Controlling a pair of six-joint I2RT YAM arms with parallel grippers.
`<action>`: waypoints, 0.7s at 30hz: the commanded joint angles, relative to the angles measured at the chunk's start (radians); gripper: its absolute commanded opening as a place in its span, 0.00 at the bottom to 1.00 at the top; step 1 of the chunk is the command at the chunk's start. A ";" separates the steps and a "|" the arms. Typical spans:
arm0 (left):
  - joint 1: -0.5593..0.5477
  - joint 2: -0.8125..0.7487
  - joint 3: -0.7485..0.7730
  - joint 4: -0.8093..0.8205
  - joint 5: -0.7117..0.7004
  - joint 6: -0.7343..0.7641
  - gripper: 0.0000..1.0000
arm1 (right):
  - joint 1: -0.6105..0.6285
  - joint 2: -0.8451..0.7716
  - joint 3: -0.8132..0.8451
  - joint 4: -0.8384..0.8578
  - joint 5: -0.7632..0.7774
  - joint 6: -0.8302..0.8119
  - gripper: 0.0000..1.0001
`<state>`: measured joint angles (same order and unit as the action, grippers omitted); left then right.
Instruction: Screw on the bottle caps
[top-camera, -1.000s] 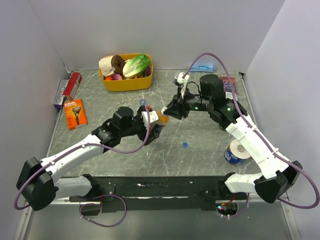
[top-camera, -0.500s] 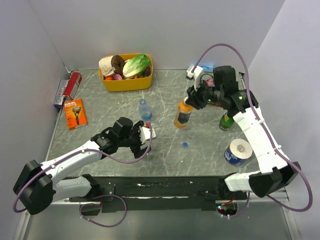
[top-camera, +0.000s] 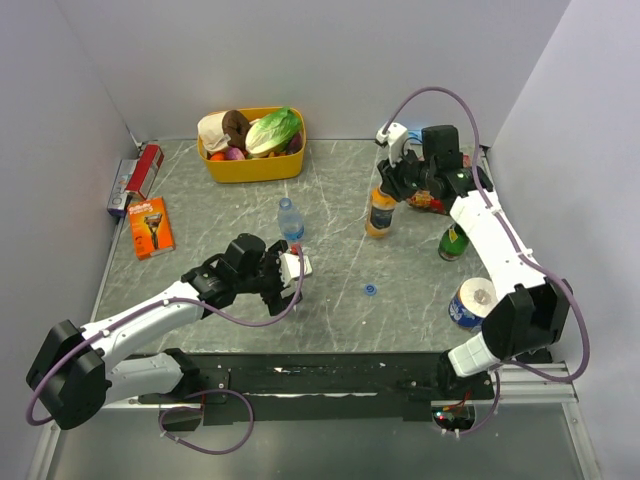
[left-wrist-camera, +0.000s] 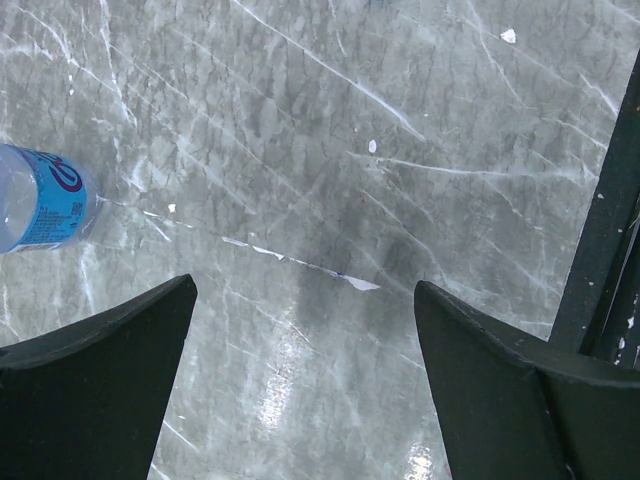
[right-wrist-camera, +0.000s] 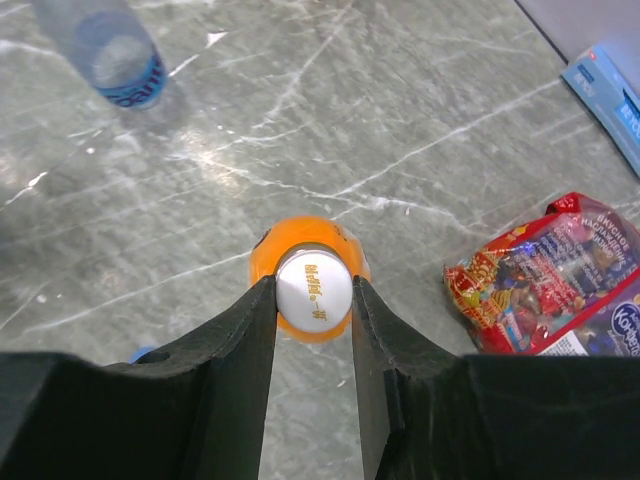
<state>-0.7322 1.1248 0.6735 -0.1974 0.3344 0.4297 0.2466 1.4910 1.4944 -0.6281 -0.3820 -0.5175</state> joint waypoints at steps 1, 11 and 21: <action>0.007 -0.007 -0.011 0.041 0.012 0.012 0.96 | -0.006 0.014 -0.026 0.151 0.018 0.030 0.00; 0.013 -0.003 -0.017 0.050 0.017 0.007 0.96 | -0.007 0.080 -0.029 0.188 0.061 0.063 0.16; 0.019 0.007 -0.009 0.050 0.025 0.006 0.96 | -0.006 0.101 -0.022 0.176 0.089 0.094 0.43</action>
<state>-0.7162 1.1252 0.6579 -0.1829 0.3351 0.4294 0.2432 1.5784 1.4639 -0.4938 -0.3157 -0.4496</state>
